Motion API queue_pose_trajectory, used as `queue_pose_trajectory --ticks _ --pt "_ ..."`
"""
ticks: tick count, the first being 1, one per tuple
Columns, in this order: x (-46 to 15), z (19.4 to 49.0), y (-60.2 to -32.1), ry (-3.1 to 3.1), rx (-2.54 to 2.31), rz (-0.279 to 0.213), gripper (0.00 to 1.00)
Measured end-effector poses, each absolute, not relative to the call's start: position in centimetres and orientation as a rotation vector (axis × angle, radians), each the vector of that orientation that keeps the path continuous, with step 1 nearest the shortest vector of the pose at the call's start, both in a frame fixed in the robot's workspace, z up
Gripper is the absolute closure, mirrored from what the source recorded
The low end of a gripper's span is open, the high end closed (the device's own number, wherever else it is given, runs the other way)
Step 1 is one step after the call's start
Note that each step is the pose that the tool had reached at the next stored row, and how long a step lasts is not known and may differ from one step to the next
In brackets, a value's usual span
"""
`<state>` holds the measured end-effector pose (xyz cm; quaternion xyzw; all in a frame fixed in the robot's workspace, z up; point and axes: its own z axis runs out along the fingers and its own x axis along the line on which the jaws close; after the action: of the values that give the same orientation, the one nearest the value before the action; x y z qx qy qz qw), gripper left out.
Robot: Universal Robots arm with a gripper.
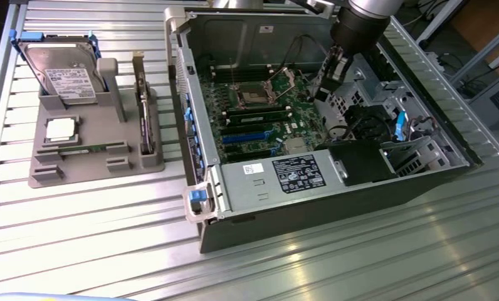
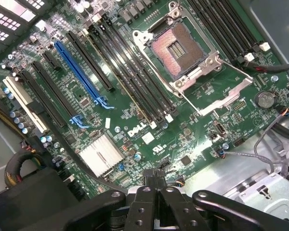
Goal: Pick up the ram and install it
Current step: 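Press down the ram until it locks into place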
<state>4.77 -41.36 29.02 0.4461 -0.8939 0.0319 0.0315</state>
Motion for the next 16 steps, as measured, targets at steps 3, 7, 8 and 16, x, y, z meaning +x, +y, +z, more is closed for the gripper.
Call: queue_pose_trajectory --ticks 3,7,8,16 --pt "4.77 29.02 -41.36 -2.761 1.353 0.104 0.9" --pt "4.78 29.02 -41.35 -2.771 1.323 0.111 0.9" --pt "4.78 29.02 -41.35 -2.773 1.317 0.113 0.9" --pt "4.77 29.02 -41.34 -2.812 1.215 0.121 0.9"
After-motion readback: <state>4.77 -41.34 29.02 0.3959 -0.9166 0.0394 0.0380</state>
